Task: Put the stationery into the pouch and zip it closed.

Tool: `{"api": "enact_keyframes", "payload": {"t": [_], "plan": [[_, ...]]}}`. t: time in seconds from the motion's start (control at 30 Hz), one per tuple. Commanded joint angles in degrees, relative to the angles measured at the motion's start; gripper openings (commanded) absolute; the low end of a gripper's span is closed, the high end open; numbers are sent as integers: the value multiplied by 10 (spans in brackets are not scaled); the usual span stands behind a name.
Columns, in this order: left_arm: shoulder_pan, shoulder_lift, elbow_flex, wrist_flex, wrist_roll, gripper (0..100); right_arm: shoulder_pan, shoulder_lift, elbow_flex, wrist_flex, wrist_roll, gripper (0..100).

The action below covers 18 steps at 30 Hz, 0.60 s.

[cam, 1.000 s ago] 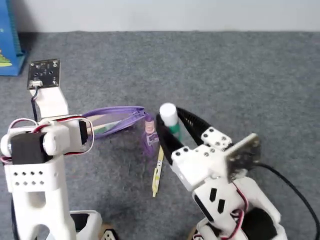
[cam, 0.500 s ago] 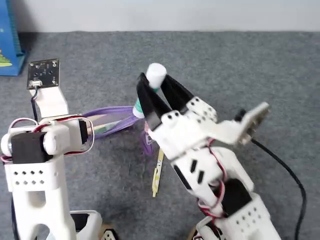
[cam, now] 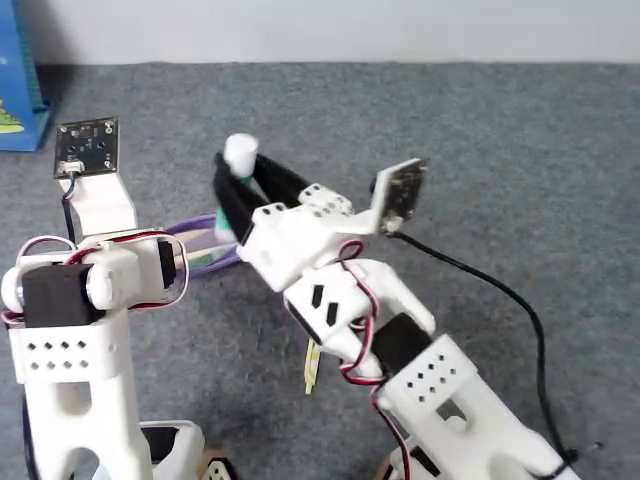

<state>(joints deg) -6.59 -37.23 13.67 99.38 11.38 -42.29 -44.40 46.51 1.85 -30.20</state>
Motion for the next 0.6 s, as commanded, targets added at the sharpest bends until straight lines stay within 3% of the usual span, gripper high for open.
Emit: {"api": "enact_keyframes", "payload": {"t": [0.0,0.27,0.37,0.57], "plan": [[0,9,-17,11,7,13,-7,8,-10,-15,-6,8],[0,9,-15,11,7,13,-7,40,-10,-15,-4,8],[0,9,-10,11,7,13,-16,40,-11,-15,39,14],[0,9,-1,11,6,13,-27,21,-9,7,98,173]]}}
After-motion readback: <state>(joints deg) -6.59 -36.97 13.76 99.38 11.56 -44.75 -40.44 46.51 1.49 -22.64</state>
